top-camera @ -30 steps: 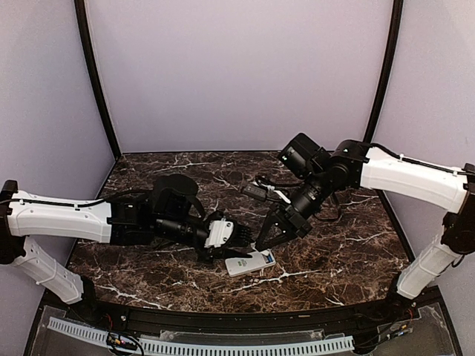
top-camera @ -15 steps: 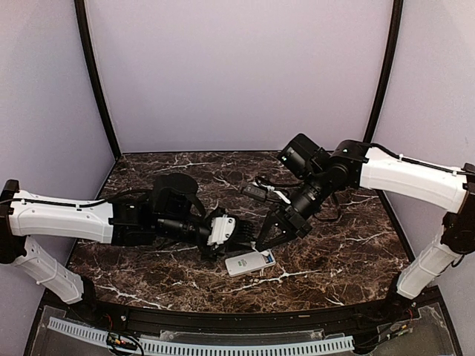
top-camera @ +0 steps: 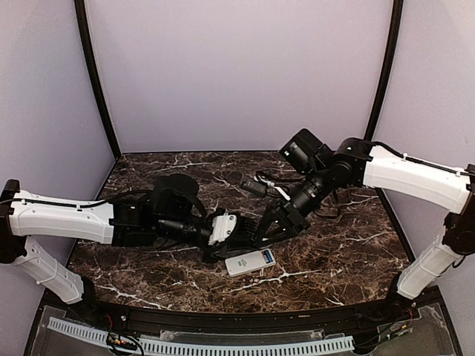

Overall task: Load the batteries into the remote control
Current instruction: Pass from the right arm to the left, then pass from the left arm to the right

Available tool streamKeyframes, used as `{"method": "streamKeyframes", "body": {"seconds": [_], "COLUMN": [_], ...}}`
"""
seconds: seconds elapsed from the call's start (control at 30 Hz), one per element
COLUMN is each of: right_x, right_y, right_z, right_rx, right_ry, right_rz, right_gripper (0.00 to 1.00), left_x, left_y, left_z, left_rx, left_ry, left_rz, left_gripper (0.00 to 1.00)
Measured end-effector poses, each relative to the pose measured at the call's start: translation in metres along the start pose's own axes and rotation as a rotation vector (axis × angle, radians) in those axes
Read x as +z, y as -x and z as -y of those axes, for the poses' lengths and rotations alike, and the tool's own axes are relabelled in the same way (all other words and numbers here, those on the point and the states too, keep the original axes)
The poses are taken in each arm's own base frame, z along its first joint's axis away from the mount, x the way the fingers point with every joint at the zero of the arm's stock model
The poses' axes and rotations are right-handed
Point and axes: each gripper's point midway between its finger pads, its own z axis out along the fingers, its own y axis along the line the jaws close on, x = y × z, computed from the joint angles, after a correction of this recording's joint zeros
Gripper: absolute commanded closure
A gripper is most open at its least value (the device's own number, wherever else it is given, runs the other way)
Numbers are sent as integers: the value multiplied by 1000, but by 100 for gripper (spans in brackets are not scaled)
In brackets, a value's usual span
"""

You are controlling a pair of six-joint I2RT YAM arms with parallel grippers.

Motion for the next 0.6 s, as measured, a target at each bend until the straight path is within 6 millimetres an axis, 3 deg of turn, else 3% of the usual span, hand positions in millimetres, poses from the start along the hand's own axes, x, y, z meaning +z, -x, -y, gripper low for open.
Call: {"method": "streamKeyframes", "body": {"seconds": [0.1, 0.33, 0.47, 0.6], "right_x": [-14, -89, -98, -91], "right_y": [12, 56, 59, 57], "right_z": [4, -13, -27, -24], "right_rx": [-28, -247, -328, -317], "right_ry": [-70, -277, -275, -237], "right_rz": [59, 391, 491, 513], "right_gripper": [64, 58, 58, 58], "left_x": [0, -4, -9, -19], "left_y": [8, 29, 44, 62], "left_z": [-8, -22, -28, -34], "left_rx": [-56, -223, -307, -379], "left_ry": [33, 88, 98, 95], "left_rz": [34, 139, 203, 278], "left_gripper": [100, 100, 100, 100]}}
